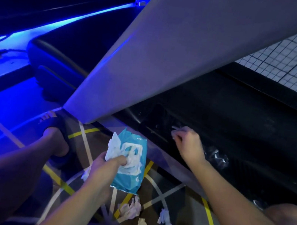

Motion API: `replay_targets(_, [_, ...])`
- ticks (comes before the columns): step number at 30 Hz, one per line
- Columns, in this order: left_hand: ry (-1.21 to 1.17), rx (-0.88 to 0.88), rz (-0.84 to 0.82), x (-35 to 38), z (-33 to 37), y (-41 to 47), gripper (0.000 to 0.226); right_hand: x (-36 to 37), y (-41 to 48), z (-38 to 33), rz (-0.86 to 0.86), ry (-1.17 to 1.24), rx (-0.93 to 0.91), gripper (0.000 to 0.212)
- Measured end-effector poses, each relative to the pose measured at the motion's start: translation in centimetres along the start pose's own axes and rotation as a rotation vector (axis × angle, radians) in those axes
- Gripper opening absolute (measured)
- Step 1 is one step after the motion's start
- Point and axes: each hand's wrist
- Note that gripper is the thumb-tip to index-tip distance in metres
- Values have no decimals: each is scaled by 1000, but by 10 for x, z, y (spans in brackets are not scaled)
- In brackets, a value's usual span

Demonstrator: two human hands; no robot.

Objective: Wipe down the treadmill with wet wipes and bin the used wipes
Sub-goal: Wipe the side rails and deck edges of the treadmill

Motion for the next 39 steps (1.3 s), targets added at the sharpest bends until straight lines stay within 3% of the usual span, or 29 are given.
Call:
replay_targets(4, [-5, 13, -17, 1, 2, -2, 32, -19, 4, 23, -24, -184, 394, 14])
replay_targets(8, [-20, 16, -19, 2, 4, -4, 29, -42, 21, 23, -149, -78, 681, 12])
replay_targets(10, [-19, 16, -13, 2, 4, -3, 30, -45, 31, 18, -128, 27, 659, 16])
replay_targets(13, [-13, 18, -1, 4, 3, -2, 31, -30, 34, -7, -8, 182, 411, 8])
replay_targets(17, [-9, 27, 5, 5, 1, 1, 33, 8, 28, -21, -84, 100, 88, 10])
replay_targets(21, [-5, 41, -10, 1, 2, 1, 34, -1, 28, 6, -80, -78, 297, 12])
replay_targets(24, [-7, 47, -8, -2, 3, 0, 31, -27, 29, 7, -199, -234, 515, 13])
replay_targets(27, [-6, 44, 2, -2, 5, 3, 31, -44, 37, 2, -322, -209, 686, 14])
replay_targets(29, [-6, 41, -4, -1, 4, 4, 31, -53, 44, 0, -317, -116, 731, 13])
replay_targets(31, [-5, 40, -5, 1, 4, 5, 32, -52, 51, -6, -248, 20, 665, 9])
replay_targets(34, [20, 39, 4, 2, 1, 7, 34, -33, 57, -31, -87, 231, 392, 12])
replay_targets(37, [34, 49, 17, 1, 1, 8, 30, 1, 49, -42, -95, 155, 60, 20])
replay_targets(39, [22, 58, 30, -1, 1, 10, 27, 19, 46, -31, -31, 68, 23, 17])
Point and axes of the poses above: each hand's wrist, its own y-axis towards the middle knuckle, its own x-axis out of the palm, z = x × y, and after that the axes turned 8 degrees about -x, right-handed
